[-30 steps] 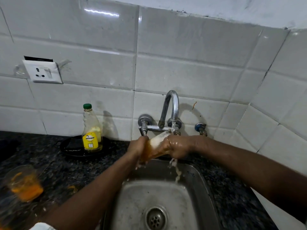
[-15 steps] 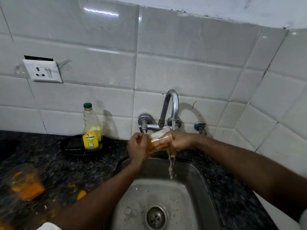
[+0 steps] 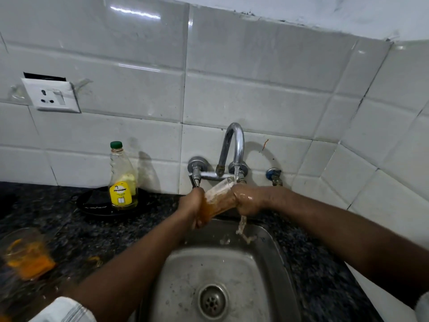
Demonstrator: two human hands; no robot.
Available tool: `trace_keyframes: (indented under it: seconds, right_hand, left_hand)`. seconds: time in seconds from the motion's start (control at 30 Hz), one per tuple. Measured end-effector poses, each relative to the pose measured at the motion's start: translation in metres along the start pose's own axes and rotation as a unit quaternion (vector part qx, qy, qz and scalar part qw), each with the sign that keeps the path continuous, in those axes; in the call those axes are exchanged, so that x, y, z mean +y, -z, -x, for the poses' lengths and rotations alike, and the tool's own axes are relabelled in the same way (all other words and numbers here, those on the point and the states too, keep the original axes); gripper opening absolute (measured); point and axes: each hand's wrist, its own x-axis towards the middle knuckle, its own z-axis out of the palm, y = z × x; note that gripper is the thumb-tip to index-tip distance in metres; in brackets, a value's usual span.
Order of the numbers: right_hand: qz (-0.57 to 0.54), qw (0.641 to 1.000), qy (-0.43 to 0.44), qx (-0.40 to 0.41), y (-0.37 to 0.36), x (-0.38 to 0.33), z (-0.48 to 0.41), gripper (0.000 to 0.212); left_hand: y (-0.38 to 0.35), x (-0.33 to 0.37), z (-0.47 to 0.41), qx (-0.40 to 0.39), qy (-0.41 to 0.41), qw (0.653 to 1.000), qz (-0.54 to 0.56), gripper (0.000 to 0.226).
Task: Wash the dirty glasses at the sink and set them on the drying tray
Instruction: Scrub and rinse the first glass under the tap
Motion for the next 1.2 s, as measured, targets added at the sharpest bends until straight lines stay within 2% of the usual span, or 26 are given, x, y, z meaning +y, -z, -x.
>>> trace_keyframes:
  seconds: [0.03, 0.07, 0.1, 0.13, 0.2, 0.23, 0.27, 0.33, 0.37, 0.4, 0.47, 0.57, 0.6, 0.63, 0.7, 0.73, 0.8, 0.87, 0.9, 0.93, 0.97, 1.03, 1.07, 1.13, 1.2]
  right_hand:
    - [0.010, 1.000, -0.008, 0.005, 0.000, 0.001, 0.000, 0.031]
    - [0.004, 1.000, -0.017, 0.004, 0.002, -0.001, 0.002, 0.030]
    - [-0.022, 0.999, -0.023, -0.002, 0.004, -0.002, 0.004, 0.033]
    - [-0.030, 0.999, -0.020, -0.002, 0.004, 0.000, 0.003, 0.035]
    - [-0.006, 1.000, -0.008, 0.000, 0.005, 0.002, 0.004, 0.033]
    - [-0.011, 1.000, -0.016, -0.010, 0.004, 0.003, 0.003, 0.032]
    - [-0.007, 1.000, -0.012, -0.015, 0.004, 0.003, 0.001, 0.037]
    - [0.046, 0.999, 0.012, -0.016, 0.003, -0.001, 0.003, 0.045]
    - [0.052, 0.998, 0.012, -0.013, 0.001, -0.001, 0.002, 0.042]
    - [0.041, 0.999, 0.013, -0.009, 0.000, -0.001, 0.003, 0.038]
    - [-0.037, 0.999, 0.002, -0.014, 0.004, -0.004, 0.006, 0.037]
    - [-0.071, 0.997, -0.021, -0.012, 0.011, 0.002, 0.003, 0.046]
    - [-0.053, 0.998, -0.020, -0.014, 0.010, 0.002, 0.003, 0.040]
    - [-0.014, 1.000, -0.014, -0.007, 0.007, 0.003, 0.003, 0.034]
    - [0.049, 0.999, 0.013, 0.001, 0.000, 0.006, 0.004, 0.027]
    - [0.059, 0.998, 0.017, 0.004, -0.004, 0.007, 0.004, 0.024]
    - [0.028, 0.999, 0.026, 0.002, -0.002, 0.001, 0.005, 0.025]
    - [-0.068, 0.998, 0.013, 0.002, 0.007, -0.003, 0.008, 0.039]
    - [-0.091, 0.996, 0.009, 0.001, 0.010, -0.003, 0.009, 0.042]
    - [-0.084, 0.996, 0.011, -0.006, 0.010, -0.003, 0.010, 0.039]
    - [-0.039, 0.999, 0.021, -0.004, 0.008, -0.002, 0.007, 0.034]
    - [0.068, 0.996, 0.052, -0.007, 0.002, -0.002, 0.006, 0.033]
    - [0.086, 0.995, 0.050, 0.003, -0.002, -0.001, 0.006, 0.028]
    - [0.069, 0.996, 0.047, 0.015, -0.002, -0.002, 0.007, 0.022]
    - [-0.026, 0.999, 0.032, 0.017, 0.007, -0.007, 0.010, 0.034]
  left_hand:
    - [0.003, 0.000, 0.000, -0.052, 0.040, 0.998, 0.003, 0.039]
    - [0.004, 0.000, -0.001, -0.066, 0.035, 0.997, 0.008, 0.040]
    - [0.003, -0.001, -0.002, -0.049, -0.009, 0.999, 0.018, 0.039]
    - [0.002, -0.005, -0.005, -0.010, -0.088, 0.996, 0.022, 0.034]
    - [-0.001, -0.012, -0.004, 0.045, -0.214, 0.976, -0.001, 0.026]
    - [-0.001, -0.012, -0.005, 0.057, -0.204, 0.977, -0.014, 0.027]
    - [0.001, -0.008, -0.007, 0.036, -0.145, 0.989, -0.014, 0.030]
    - [0.006, -0.003, -0.008, -0.081, 0.009, 0.996, -0.035, 0.042]
    - [0.010, -0.002, -0.008, -0.125, 0.042, 0.990, -0.044, 0.045]
    - [0.012, -0.001, -0.008, -0.141, 0.044, 0.988, -0.034, 0.045]
    - [0.011, -0.002, -0.008, -0.124, -0.004, 0.992, 0.026, 0.042]
    - [0.000, -0.010, -0.005, -0.013, -0.132, 0.991, 0.036, 0.033]
    - [-0.001, -0.009, -0.005, 0.011, -0.119, 0.993, 0.018, 0.035]
    - [0.001, -0.006, -0.004, -0.004, -0.066, 0.998, 0.003, 0.040]
    - [0.010, 0.000, 0.000, -0.120, 0.060, 0.990, -0.032, 0.049]
    - [0.014, 0.001, 0.000, -0.155, 0.083, 0.984, -0.028, 0.049]
    - [0.015, 0.000, -0.004, -0.158, 0.049, 0.986, 0.030, 0.048]
    - [0.007, -0.008, -0.004, -0.087, -0.069, 0.992, 0.066, 0.039]
    - [0.003, -0.011, -0.005, -0.037, -0.128, 0.990, 0.049, 0.033]
    - [0.002, -0.012, -0.004, 0.001, -0.147, 0.989, 0.025, 0.032]
    - [0.002, -0.010, -0.003, 0.000, -0.113, 0.994, 0.009, 0.035]
    - [0.009, -0.005, -0.005, -0.114, 0.033, 0.993, -0.016, 0.044]
    - [0.014, -0.002, -0.004, -0.156, 0.075, 0.985, -0.020, 0.046]
    - [0.016, 0.000, -0.004, -0.168, 0.068, 0.983, 0.020, 0.043]
    - [0.007, -0.005, 0.000, -0.121, -0.012, 0.989, 0.087, 0.039]
